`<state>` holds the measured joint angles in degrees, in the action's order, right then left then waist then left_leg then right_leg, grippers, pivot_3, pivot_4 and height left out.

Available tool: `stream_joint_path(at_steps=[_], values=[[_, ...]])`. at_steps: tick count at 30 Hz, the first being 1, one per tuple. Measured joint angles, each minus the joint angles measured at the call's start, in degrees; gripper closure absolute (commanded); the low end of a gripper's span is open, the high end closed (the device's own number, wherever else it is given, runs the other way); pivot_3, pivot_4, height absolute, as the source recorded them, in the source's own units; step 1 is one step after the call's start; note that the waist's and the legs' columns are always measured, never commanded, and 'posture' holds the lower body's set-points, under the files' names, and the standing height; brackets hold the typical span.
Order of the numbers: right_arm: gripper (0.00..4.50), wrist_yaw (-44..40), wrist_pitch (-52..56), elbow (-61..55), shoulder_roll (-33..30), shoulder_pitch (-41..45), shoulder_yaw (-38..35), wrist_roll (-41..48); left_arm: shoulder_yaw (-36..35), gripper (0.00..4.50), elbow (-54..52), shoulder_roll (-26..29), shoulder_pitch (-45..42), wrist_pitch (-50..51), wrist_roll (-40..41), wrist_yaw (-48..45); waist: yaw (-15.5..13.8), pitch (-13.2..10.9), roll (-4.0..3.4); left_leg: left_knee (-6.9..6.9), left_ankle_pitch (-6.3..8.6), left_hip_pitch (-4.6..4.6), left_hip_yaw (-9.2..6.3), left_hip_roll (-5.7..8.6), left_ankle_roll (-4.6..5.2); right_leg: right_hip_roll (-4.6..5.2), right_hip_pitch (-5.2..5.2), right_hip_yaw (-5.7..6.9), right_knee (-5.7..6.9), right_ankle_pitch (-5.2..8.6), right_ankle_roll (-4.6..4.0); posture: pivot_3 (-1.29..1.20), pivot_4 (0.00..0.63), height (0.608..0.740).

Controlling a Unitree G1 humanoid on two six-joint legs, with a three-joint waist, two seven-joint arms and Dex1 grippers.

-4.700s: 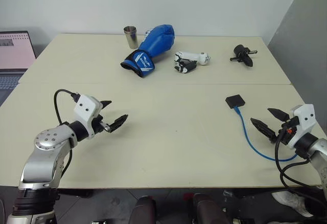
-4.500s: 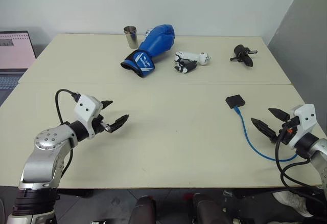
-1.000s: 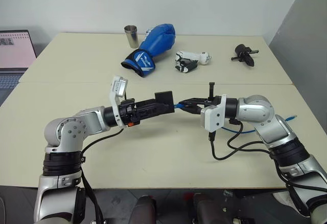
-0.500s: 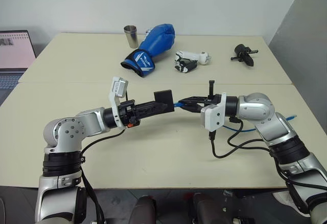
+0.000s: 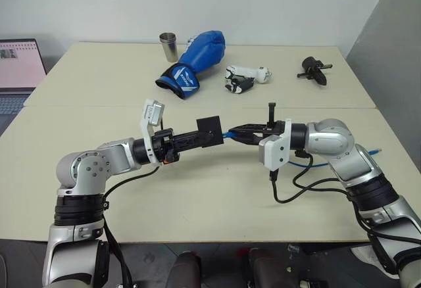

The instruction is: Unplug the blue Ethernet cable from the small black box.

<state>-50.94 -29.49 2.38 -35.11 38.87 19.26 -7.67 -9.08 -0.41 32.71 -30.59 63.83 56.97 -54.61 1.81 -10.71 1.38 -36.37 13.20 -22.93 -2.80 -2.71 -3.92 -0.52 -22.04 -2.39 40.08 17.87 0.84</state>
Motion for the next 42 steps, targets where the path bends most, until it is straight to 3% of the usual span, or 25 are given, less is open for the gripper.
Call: stream_joint_path(at_steps=[6, 8, 12, 15, 21, 27, 42], values=[[2.28, -4.2, 7.77, -7.9, -2.09, -3.29, -0.03, 4.71, 4.31, 3.73, -1.05, 2.57, 0.33, -5.4, -4.72, -5.48, -0.07, 0.0, 0.0, 0.0, 0.0, 0.0, -0.02, 0.01, 0.0, 0.01, 0.01, 0.0, 0.0, 0.0, 0.0, 0.0, 0.15, 0.74], [2.03, -6.15, 13.42, -11.81, -3.05, -4.76, -0.18, 8.12, 5.81, 3.73, -0.7, 3.86, 0.26, -8.83, -7.52, -8.64, -0.06, 0.0, 0.0, 0.01, 0.01, 0.01, -0.02, 0.0, 0.01, 0.0, 0.01, 0.0, 0.0, 0.0, 0.0, 0.0, 0.15, 0.74], [2.03, -7.68, 24.33, -17.79, -4.05, -7.27, -1.57, 15.52, 9.24, 3.73, 0.56, 6.2, -0.09, -14.18, -12.25, -13.73, -0.09, 0.0, -0.01, 0.02, 0.01, 0.0, -0.03, 0.01, 0.01, -0.01, 0.01, 0.02, -0.01, 0.0, 0.0, 0.0, 0.15, 0.74], [2.03, -7.06, 41.25, -24.0, -5.16, -9.29, -5.43, 26.72, 11.5, 3.73, 2.63, 7.59, -1.43, -19.7, -16.33, -18.82, -0.12, -0.01, -0.01, 0.01, 0.01, -0.01, -0.03, 0.01, 0.02, 0.0, 0.01, 0.02, -0.02, 0.0, -0.01, 0.0, 0.15, 0.74], [2.03, 1.83, 62.74, -27.41, -0.11, -10.87, -9.98, 40.18, 12.39, 3.73, 3.08, 8.01, -4.51, -23.62, -18.1, -24.88, 0.03, -0.01, -0.01, 0.02, 0.02, -0.03, -0.03, 0.0, 0.03, -0.05, -0.01, 0.02, -0.02, 0.01, 0.0, 0.0, 0.15, 0.74], [2.03, 7.51, 71.74, -26.67, 4.9, -10.92, -11.77, 45.85, 12.38, 3.73, 3.84, 8.12, -5.81, -24.06, -18.18, -26.38, 0.06, -0.01, -0.01, 0.04, 0.02, -0.06, -0.01, 0.0, 0.04, -0.08, -0.06, 0.06, -0.04, 0.02, 0.02, 0.0, 0.15, 0.74], [2.03, 7.58, 77.85, -23.54, 8.67, -9.45, -11.95, 50.06, 12.37, 3.73, 5.28, 8.39, -6.8, -23.91, -18.18, -27.2, 0.08, -0.01, -0.01, 0.07, 0.03, -0.1, 0.03, -0.01, 0.05, -0.11, -0.15, 0.06, -0.06, 0.02, 0.03, 0.0, 0.15, 0.74]])
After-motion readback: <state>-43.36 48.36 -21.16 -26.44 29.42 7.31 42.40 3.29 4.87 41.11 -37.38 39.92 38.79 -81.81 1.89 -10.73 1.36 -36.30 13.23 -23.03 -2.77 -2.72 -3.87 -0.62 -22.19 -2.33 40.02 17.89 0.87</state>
